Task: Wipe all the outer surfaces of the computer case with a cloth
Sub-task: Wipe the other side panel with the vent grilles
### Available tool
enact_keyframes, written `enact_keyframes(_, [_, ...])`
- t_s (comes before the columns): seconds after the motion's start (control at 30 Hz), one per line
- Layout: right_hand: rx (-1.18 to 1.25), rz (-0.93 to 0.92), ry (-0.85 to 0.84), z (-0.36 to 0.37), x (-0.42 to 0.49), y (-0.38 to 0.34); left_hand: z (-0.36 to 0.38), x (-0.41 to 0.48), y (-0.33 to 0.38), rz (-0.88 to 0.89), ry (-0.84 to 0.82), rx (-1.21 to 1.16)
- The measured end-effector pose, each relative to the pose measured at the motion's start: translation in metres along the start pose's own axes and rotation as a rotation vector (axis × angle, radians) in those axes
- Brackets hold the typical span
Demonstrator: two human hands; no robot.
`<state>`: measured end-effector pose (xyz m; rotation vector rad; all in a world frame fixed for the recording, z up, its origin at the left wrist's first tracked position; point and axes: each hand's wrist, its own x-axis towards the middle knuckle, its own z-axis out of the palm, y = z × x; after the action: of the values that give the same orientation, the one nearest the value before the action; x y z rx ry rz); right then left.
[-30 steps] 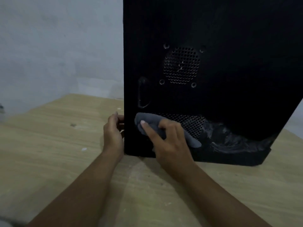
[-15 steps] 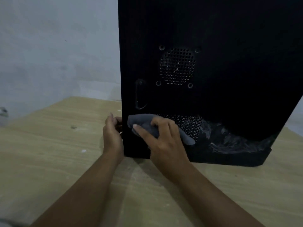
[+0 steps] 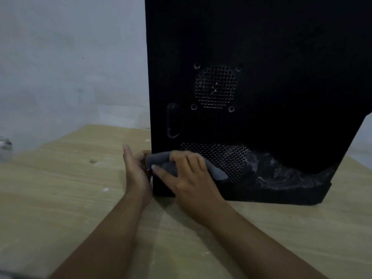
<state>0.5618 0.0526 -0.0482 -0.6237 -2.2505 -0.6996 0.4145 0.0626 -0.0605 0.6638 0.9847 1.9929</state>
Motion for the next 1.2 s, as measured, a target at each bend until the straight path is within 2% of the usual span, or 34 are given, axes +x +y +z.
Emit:
enact_keyframes(0.1, [-0.004, 0.185, 0.108, -0.007, 0.02, -0.007, -0.002, -0.003, -0.002, -0.033, 0.023, 0.01])
enact_keyframes(0.2, [-0.038, 0.223, 0.112, -0.005, 0.027, -0.015, -0.006, -0.002, 0.001, -0.04, 0.019, 0.014])
enact_keyframes(0.27, [-0.029, 0.127, 0.063, 0.001, 0.019, -0.014, -0.003, -0.004, 0.005, -0.03, 0.022, 0.012])
enact_keyframes(0.37, [-0.02, -0.102, -0.095, 0.012, -0.003, -0.013, -0.002, -0.002, 0.001, 0.008, 0.02, 0.004])
enact_keyframes(0.47, [-0.028, -0.146, -0.161, 0.017, -0.012, -0.011, -0.005, -0.001, 0.001, 0.018, 0.002, 0.005])
enact_keyframes(0.57, [0.015, -0.045, -0.017, 0.011, -0.001, -0.009, -0.004, 0.0, 0.004, 0.0, -0.027, 0.014])
enact_keyframes(0.67, [0.025, 0.174, 0.188, -0.002, 0.023, -0.003, -0.003, 0.003, 0.002, 0.021, -0.028, 0.041])
enact_keyframes(0.73, [-0.001, 0.282, 0.248, -0.013, 0.037, -0.003, -0.003, 0.001, 0.003, 0.064, -0.016, 0.093])
enact_keyframes(0.9, [-0.006, 0.418, 0.304, -0.014, 0.042, -0.008, 0.001, 0.0, 0.002, 0.129, 0.021, 0.163])
enact_keyframes(1.2, [0.059, 0.466, 0.279, -0.013, 0.033, -0.019, 0.002, -0.001, 0.001, 0.197, 0.044, 0.239])
